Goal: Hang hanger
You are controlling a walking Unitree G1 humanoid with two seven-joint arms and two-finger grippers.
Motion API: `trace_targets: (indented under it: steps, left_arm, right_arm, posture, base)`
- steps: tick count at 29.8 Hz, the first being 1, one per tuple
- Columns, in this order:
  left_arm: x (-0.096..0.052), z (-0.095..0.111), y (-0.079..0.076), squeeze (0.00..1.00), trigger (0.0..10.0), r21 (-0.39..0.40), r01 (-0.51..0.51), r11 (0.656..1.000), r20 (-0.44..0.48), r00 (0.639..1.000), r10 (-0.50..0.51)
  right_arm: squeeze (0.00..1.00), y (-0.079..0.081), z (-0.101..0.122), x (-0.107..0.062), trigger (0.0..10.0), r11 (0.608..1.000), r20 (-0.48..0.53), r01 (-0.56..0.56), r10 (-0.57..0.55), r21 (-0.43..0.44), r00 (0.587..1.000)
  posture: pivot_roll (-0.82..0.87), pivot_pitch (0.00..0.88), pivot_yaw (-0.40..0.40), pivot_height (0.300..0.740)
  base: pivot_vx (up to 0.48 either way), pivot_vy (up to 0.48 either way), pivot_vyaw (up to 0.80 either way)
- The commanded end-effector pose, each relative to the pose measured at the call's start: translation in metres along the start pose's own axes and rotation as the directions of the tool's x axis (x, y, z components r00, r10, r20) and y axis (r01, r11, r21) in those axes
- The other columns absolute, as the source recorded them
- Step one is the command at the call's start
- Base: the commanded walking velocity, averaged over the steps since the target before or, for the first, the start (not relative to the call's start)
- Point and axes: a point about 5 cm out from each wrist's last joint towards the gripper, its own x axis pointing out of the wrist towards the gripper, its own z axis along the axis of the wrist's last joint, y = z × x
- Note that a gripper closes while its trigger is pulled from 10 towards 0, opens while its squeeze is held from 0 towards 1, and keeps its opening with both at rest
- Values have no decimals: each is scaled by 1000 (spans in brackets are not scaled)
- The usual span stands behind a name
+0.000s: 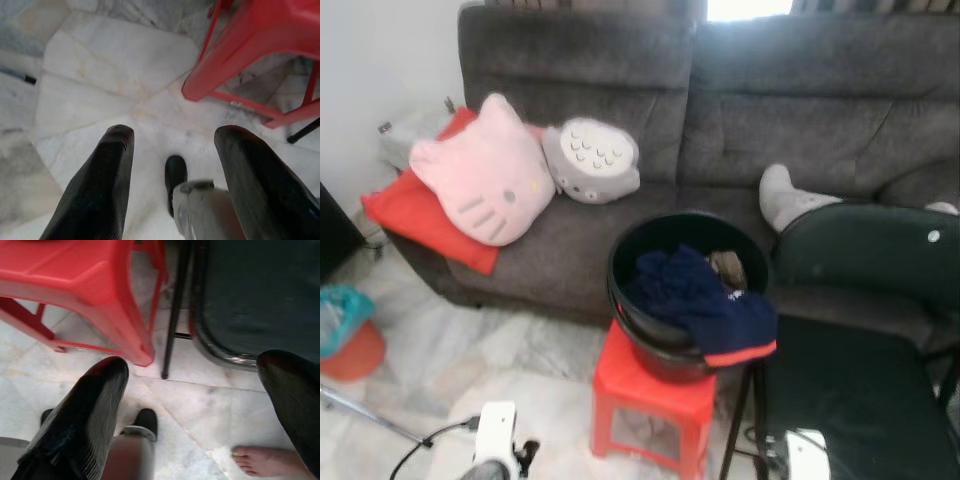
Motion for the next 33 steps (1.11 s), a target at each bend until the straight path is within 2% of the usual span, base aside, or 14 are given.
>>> trace_targets:
  steps: [1,13,21,33]
  left_arm:
    - [-1,0,4,0,10000,-2,-11,1000,4,1000,11]
    - [-1,-2,4,0,10000,-5,-12,1000,-8,1000,12]
    - [-1,-1,3,0,10000,1,-5,1000,-5,1000,5]
    - [-1,-1,3,0,10000,0,-4,1000,-4,1000,4]
  right_arm:
    - [0,0,-2,0,10000,1000,-7,1,-1,-1,1000]
    - [0,0,-2,-1,10000,1000,-5,4,-4,2,1000]
    - [0,-1,-3,-1,10000,1000,-11,3,-3,-4,1000]
    - [0,-1,-2,-1,10000,1000,-2,4,-4,-7,1000]
  posture:
    - [32,0,15,740]
    - [32,0,15,740]
    - [32,0,15,740]
    - [34,0,15,740]
  base:
    - [0,0,0]
    - [0,0,0]
    - [0,259,-512]
    - [0,259,0]
